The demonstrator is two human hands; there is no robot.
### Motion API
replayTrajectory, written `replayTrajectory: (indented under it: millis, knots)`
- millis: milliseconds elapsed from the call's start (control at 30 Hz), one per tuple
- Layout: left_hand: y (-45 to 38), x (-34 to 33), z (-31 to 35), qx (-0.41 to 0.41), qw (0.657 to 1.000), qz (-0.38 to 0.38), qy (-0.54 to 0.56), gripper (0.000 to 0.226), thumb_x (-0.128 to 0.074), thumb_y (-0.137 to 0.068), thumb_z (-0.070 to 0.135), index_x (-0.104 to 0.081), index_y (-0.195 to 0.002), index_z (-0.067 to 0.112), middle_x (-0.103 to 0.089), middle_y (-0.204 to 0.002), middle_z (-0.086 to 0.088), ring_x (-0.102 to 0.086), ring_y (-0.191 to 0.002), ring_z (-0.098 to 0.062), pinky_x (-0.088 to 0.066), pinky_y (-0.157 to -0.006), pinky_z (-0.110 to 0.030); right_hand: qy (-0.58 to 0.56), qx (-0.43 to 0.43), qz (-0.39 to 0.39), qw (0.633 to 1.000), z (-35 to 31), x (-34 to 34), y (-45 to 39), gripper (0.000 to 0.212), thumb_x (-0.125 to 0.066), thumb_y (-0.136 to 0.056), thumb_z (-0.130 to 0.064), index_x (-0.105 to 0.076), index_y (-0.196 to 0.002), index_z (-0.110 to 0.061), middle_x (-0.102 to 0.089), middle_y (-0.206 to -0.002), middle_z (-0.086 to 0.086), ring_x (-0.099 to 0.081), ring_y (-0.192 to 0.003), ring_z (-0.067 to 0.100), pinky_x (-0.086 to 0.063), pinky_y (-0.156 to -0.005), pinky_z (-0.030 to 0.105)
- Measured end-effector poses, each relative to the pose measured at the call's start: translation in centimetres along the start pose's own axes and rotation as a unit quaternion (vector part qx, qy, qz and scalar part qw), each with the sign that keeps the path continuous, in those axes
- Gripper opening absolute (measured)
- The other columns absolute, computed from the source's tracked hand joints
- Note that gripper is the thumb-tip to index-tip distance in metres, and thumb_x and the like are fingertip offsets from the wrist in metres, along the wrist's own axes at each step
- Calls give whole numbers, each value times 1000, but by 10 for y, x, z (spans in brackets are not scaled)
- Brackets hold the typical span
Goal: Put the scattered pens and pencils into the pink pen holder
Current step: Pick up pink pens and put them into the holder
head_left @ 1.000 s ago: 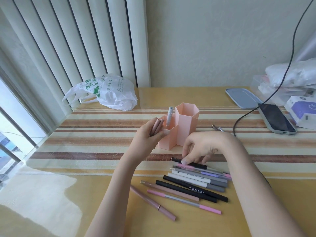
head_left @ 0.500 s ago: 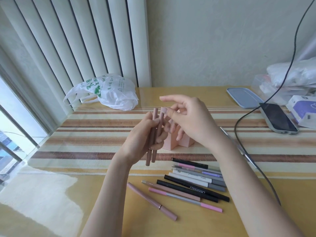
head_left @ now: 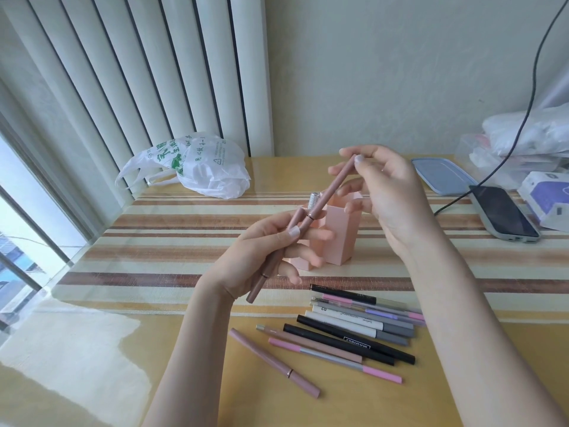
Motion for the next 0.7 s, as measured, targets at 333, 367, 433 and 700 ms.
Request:
replayTrajectory:
  millis: [333,367,433,700]
  knots:
    - [-3,19,3,-132,959,250,-32,25,-52,-87,33,-64,-86,10,-71,-73,-1,-34,-30,-1,-22,-26,-11,235,59,-156,957,1,-1,4,4,-73,-81,-27,-71,-84,-26,-72,-68,2,-61,-53,11,-47,-48,20]
    - [-3,19,4,-140,955,259,-32,25,-52,-87,32,-65,-84,11,-68,-67,1,-33,-30,0,-22,-26,-11,252,43,-200,946,4,-7,7,10,-74,-79,-30,-72,-89,-28,-71,-67,-1,-62,-54,9,-48,-50,19]
    - [-4,15,4,-146,954,262,-29,24,-52,-87,31,-69,-82,15,-61,-57,4,-31,-31,0,-22,-27,-11,283,17,-261,923,11,-20,15,16,-75,-79,-29,-69,-94,-32,-70,-62,-5,-63,-54,4,-52,-54,19]
    - [-5,20,7,-147,939,280,136,34,-34,-99,17,-51,-128,26,-58,-67,2,-41,-52,-7,-34,-39,-17,224,95,-128,961,5,-24,10,3,-47,-99,-21,-48,-96,-20,-71,-105,-8,-68,-88,6,-55,-80,28]
Point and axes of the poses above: each hand's wrist, its own y-axis away from the middle knuckle, its own x-axis out of the back of the hand, z = x × y, the point moved 2 cm from there along -y, towards the middle knuckle
